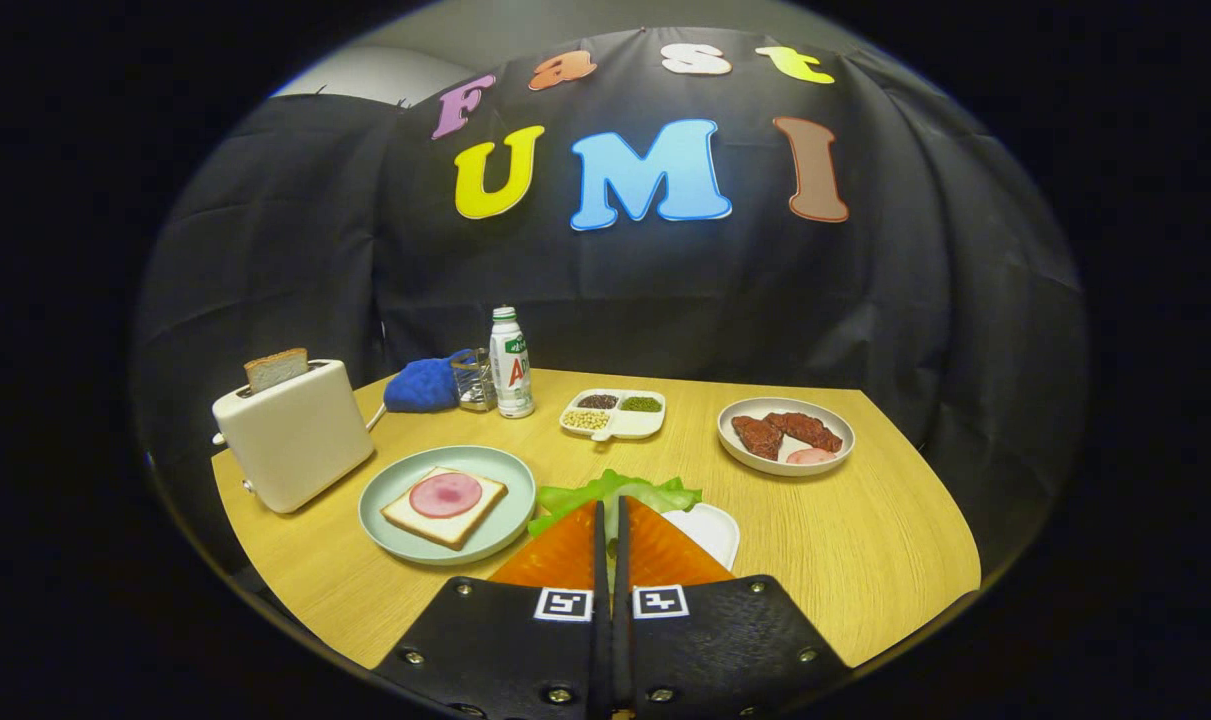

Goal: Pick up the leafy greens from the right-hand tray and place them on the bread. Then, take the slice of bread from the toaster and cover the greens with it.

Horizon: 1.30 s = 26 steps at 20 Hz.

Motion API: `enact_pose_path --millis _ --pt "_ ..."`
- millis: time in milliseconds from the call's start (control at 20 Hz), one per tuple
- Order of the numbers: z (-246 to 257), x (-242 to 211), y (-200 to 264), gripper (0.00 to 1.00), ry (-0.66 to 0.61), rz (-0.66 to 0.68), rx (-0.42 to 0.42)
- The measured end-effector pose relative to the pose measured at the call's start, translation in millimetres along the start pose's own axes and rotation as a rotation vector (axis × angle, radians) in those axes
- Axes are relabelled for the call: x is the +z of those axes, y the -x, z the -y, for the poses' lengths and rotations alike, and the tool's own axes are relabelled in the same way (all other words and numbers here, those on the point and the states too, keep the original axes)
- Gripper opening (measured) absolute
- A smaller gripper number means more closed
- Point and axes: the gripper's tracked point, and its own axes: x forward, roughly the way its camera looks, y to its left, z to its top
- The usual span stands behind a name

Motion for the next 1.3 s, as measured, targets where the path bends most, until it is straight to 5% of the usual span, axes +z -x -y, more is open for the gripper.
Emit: enact_pose_path --millis 650,1300 --pt "-92 28 -23 0.01 -0.033 0.057 0.178" --pt "-145 23 -62 0.01 -0.055 0.046 0.239"
